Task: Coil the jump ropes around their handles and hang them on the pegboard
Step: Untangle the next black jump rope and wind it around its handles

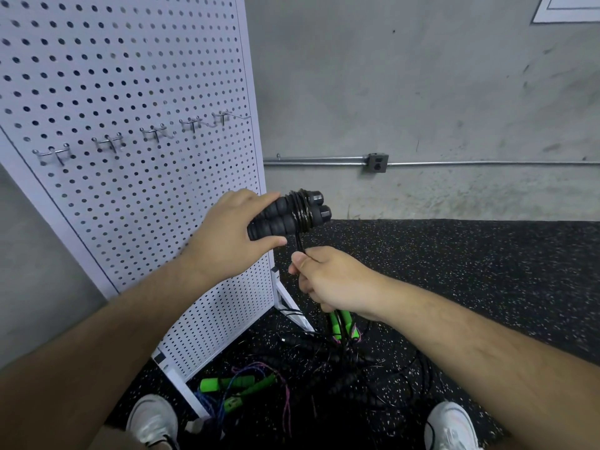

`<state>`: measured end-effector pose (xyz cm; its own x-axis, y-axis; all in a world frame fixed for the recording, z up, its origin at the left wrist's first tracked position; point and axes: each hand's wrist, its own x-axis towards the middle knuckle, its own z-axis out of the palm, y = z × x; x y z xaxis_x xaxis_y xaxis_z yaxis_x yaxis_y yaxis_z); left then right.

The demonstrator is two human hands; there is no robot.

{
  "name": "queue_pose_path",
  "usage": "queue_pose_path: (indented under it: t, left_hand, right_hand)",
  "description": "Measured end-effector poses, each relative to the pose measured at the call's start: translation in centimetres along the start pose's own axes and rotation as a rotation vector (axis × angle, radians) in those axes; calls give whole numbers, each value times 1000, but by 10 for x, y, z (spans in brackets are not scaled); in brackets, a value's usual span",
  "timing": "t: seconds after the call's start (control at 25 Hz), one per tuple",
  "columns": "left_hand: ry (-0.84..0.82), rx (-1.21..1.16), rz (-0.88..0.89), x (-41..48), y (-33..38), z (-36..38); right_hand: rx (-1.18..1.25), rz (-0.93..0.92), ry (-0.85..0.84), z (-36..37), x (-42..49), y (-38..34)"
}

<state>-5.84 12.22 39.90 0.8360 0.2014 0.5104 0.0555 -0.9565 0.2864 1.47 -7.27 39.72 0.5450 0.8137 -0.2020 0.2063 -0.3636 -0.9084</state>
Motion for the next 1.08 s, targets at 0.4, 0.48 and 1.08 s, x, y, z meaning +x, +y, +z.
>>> queue_pose_path:
  t: [0.4,0.48,1.08]
  left_hand:
    - [-66,191,20,1,0,0]
    - [-116,228,27,2,-3,1]
    - [-365,-120,242,-19,42,-9]
  right_hand:
    - [-465,-104,43,-5,-24,-38]
    - [-577,-186,81,-11,-38,-51]
    - [-717,-346,319,-97,9,4]
